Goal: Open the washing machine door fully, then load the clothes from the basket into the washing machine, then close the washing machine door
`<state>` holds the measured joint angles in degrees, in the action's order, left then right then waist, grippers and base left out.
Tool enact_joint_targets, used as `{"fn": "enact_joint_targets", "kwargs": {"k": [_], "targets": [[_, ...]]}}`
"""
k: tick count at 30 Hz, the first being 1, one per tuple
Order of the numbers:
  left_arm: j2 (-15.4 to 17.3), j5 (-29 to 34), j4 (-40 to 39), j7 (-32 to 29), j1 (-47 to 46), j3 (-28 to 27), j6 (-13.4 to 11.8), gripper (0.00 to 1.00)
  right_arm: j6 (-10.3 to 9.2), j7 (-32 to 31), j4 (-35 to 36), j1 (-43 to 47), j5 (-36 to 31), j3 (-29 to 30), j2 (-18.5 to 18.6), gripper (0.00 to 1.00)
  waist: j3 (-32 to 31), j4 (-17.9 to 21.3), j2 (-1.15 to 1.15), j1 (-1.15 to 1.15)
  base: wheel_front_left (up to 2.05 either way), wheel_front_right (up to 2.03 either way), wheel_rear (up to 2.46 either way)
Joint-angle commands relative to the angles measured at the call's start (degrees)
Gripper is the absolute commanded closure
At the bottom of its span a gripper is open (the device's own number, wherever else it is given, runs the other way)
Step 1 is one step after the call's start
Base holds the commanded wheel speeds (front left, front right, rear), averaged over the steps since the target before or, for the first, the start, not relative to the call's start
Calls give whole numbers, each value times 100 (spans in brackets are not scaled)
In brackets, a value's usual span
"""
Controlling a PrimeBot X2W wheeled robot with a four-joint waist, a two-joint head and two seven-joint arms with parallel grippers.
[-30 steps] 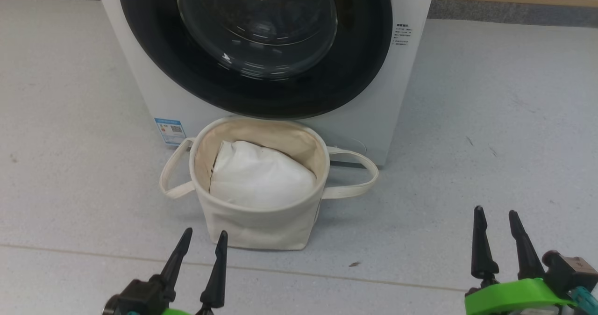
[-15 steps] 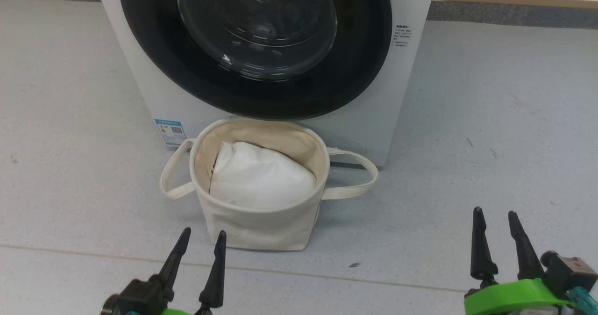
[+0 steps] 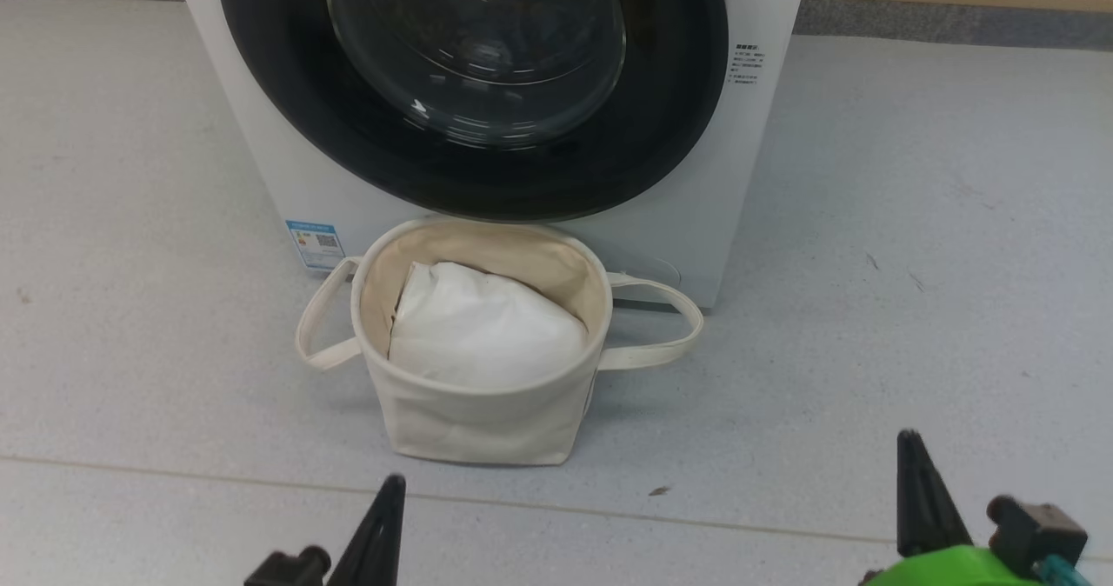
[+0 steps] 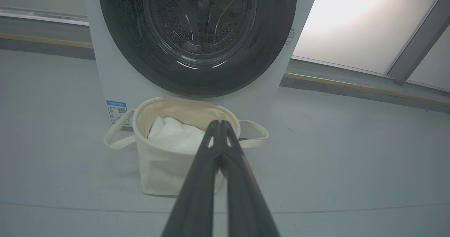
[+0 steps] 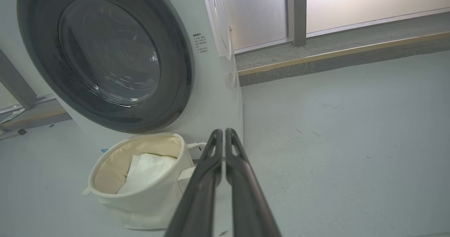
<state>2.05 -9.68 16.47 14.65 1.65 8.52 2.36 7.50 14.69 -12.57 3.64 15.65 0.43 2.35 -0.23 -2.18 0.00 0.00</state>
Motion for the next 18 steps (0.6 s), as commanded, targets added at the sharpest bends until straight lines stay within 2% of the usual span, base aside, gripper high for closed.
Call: {"fn": "enact_joint_targets", "kwargs": {"k": [1, 8, 12, 18], "targets": [[1, -90, -50, -22, -33, -15, 6, 100, 0, -16, 49, -22, 84, 1, 3, 100, 1, 1, 0, 0, 0, 0, 0], [6, -488, -66, -124, -61, -87, 30, 100, 0, -101, 50, -58, 474, 8, 24, 100, -12, 12, 0, 13, 0, 0, 0], [9, -752, -68, -190, -87, -134, 47, 100, 0, -157, 37, -92, 731, 12, 36, 100, 1, 20, 0, 1, 0, 0, 0], [13, -1148, -74, -292, -129, -206, 71, 100, 0, -243, 25, -144, 1115, 22, 53, 100, 5, 30, 0, 0, 0, 0, 0]]}}
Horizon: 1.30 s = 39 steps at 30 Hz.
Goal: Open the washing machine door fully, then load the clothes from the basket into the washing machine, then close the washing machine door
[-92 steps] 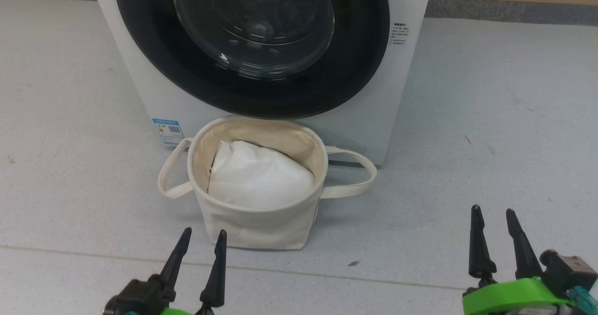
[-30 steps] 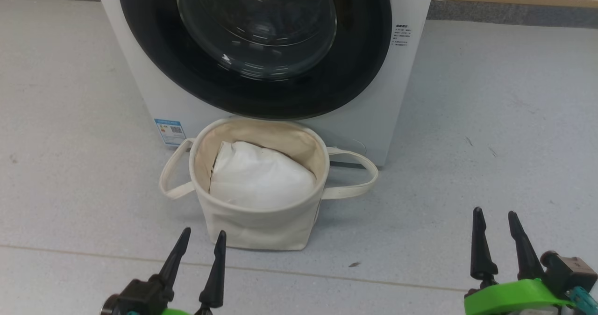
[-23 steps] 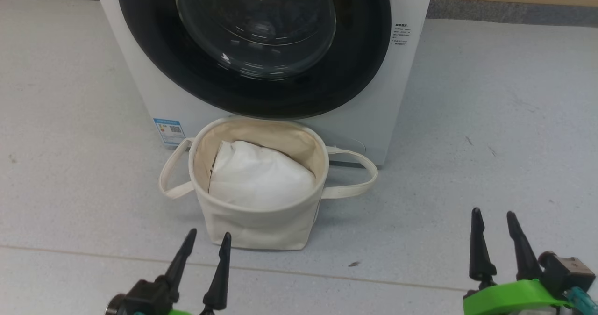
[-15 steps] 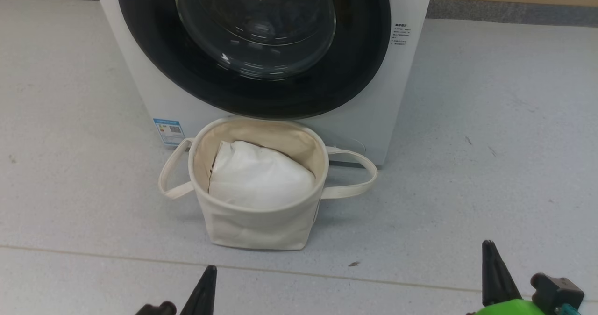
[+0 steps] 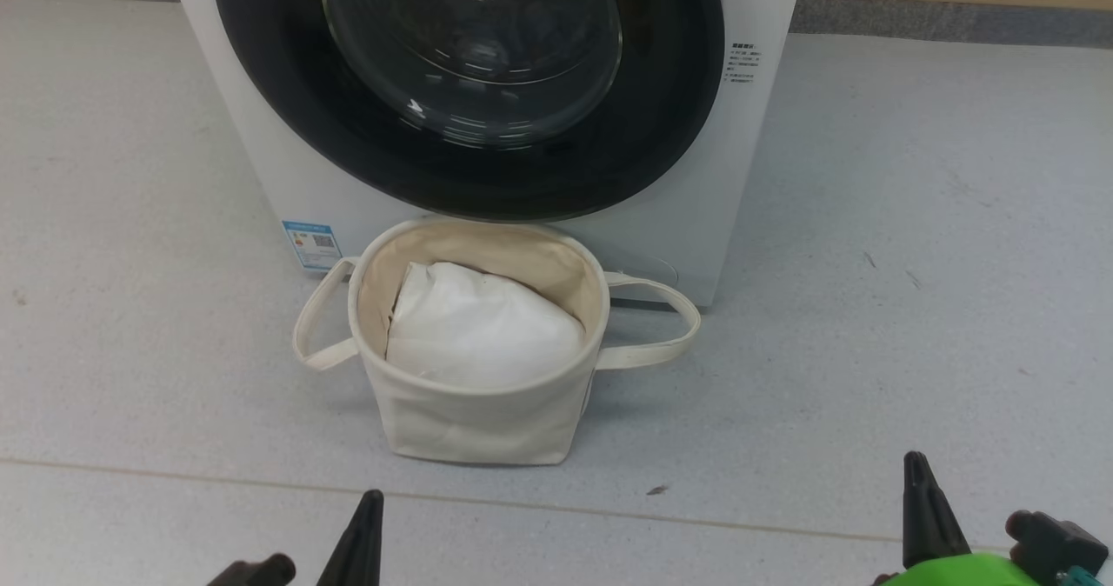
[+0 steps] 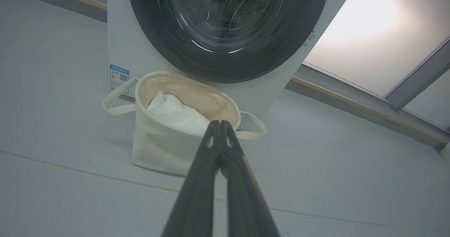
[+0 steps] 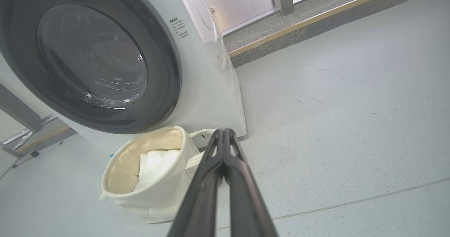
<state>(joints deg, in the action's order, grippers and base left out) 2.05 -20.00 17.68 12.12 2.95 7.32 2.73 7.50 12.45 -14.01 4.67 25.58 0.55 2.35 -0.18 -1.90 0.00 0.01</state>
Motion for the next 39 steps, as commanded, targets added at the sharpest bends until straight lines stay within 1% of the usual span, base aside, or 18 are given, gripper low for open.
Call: {"fn": "enact_joint_targets", "kwargs": {"k": [1, 39], "targets": [[14, -183, -196, -56, -264, -99, 38, 100, 0, -33, 167, -254, 186, 12, 56, 100, 0, 3, 0, -1, 0, 0, 0], [40, -2617, -253, -681, -490, -544, 189, 100, 0, -605, 113, -535, 2501, 124, 120, 100, 13, 68, 0, -1, 0, 0, 0]]}}
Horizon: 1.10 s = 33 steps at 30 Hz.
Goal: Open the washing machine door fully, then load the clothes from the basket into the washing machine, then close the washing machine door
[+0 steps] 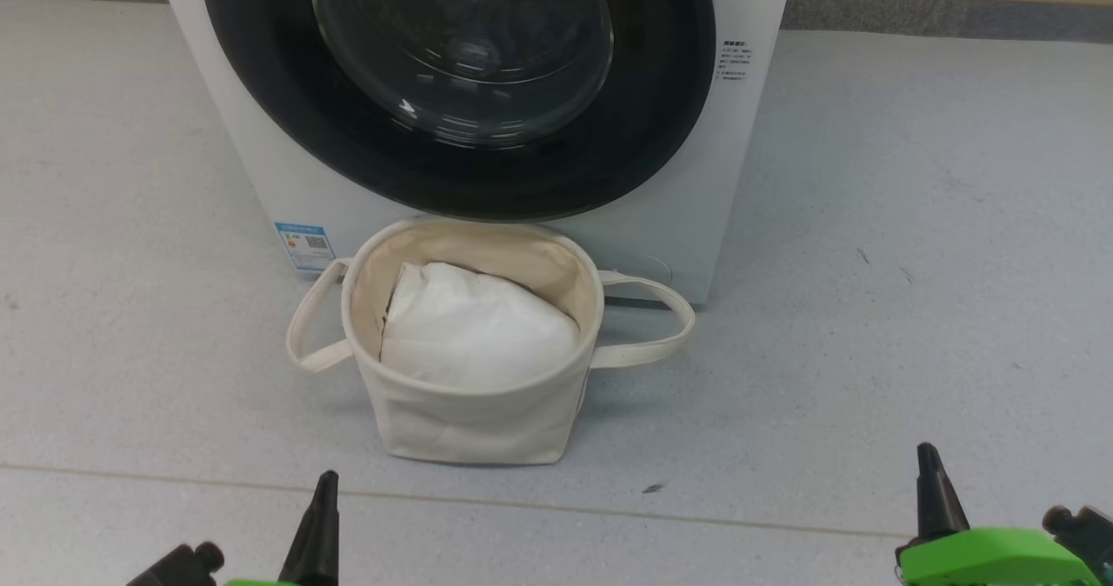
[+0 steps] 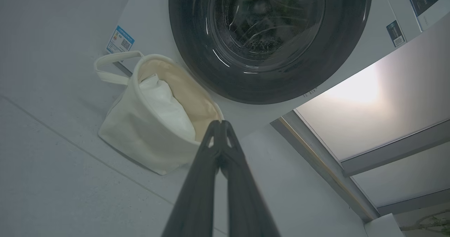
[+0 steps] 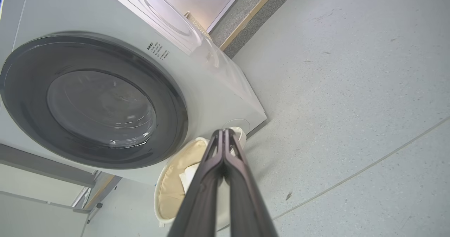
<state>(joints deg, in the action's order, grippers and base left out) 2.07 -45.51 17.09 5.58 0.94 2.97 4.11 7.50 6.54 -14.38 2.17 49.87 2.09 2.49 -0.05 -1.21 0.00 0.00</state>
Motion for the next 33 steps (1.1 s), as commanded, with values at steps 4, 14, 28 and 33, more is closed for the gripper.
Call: {"fn": "enact_joint_targets", "kwargs": {"k": [4, 14, 28, 33], "targets": [[40, -330, -200, -94, -313, -157, 67, 100, 0, -79, 143, -316, 320, -14, 110, 100, 1, 7, 0, 0, 0, 0, 0], [47, -989, -216, -263, -374, -278, 109, 100, -1, -244, 128, -392, 937, 29, 118, 100, 5, 24, 0, 0, 0, 0, 0], [56, -1912, -237, -501, -459, -447, 166, 100, -1, -479, 107, -500, 1796, 95, 126, 100, 9, 49, 0, 0, 0, 0, 0], [60, -2306, -247, -602, -496, -520, 191, 100, -1, -581, 98, -546, 2161, 124, 128, 100, 11, 59, 0, 0, 0, 0, 0]]}}
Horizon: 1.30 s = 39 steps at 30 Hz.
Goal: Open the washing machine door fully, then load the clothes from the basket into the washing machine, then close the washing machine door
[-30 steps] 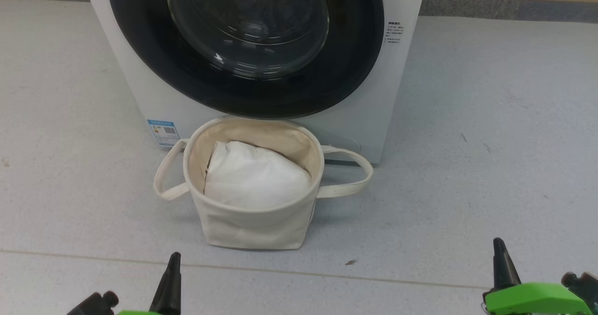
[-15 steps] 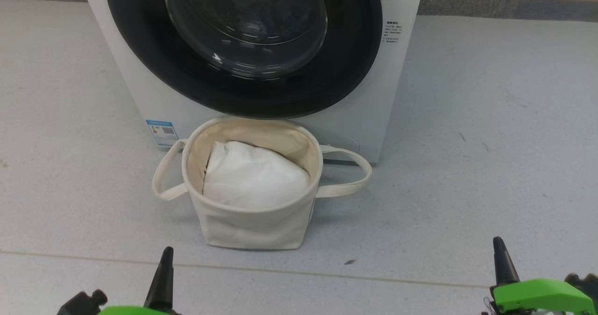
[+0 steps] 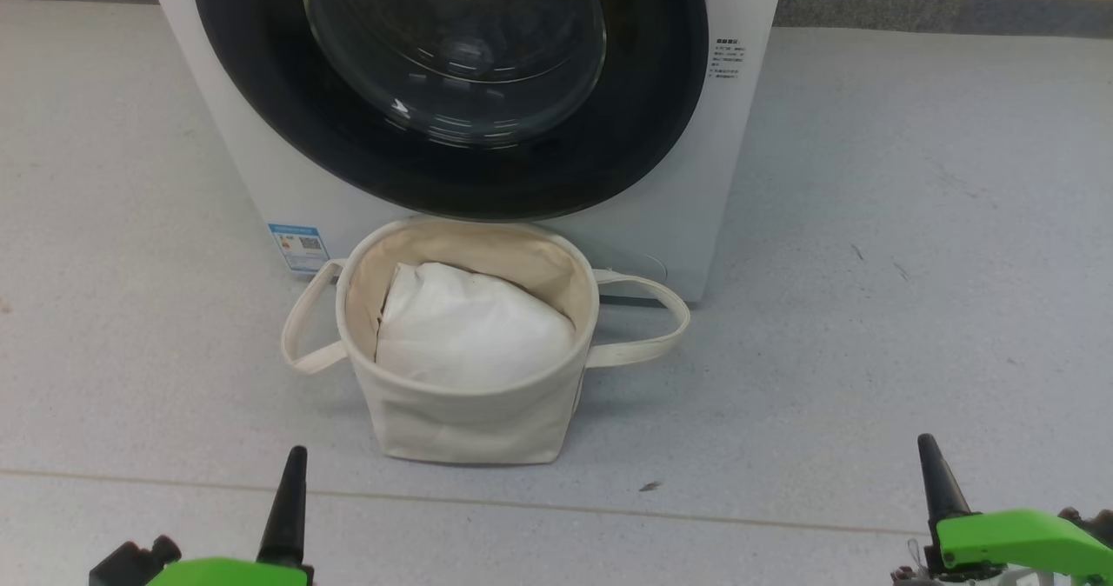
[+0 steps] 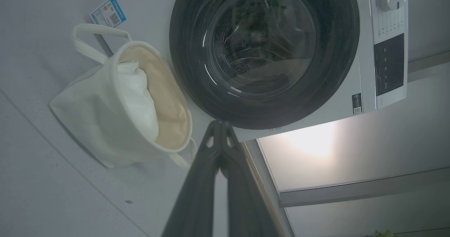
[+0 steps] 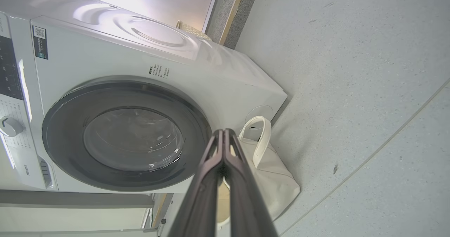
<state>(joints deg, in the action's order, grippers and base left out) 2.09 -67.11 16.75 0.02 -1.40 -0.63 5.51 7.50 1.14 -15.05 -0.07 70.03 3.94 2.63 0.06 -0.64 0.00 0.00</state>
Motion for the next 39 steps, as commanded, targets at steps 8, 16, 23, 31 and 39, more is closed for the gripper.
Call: {"fn": "enact_joint_targets", "kwargs": {"k": [8, 16, 23, 31, 39], "targets": [[62, -607, -224, -165, -304, -244, 80, 100, -1, -160, 154, -376, 572, -25, 116, 100, 3, 14, 0, 0, 0, 0, 0], [67, -1135, -236, -301, -353, -341, 113, 100, -1, -298, 142, -438, 1059, 17, 117, 100, 5, 28, 0, 0, 0, 0, 0], [72, -1596, -247, -420, -396, -426, 141, 100, -1, -419, 131, -492, 1485, 54, 118, 100, 7, 40, 0, 0, 0, 0, 0], [77, -2121, -259, -555, -444, -522, 174, 100, -1, -558, 118, -554, 1969, 98, 118, 100, 10, 54, 0, 0, 0, 0, 0], [81, -2502, -269, -653, -479, -593, 198, 100, -1, -664, 109, -599, 2315, 135, 114, 100, 12, 64, 0, 0, 0, 0, 0]]}}
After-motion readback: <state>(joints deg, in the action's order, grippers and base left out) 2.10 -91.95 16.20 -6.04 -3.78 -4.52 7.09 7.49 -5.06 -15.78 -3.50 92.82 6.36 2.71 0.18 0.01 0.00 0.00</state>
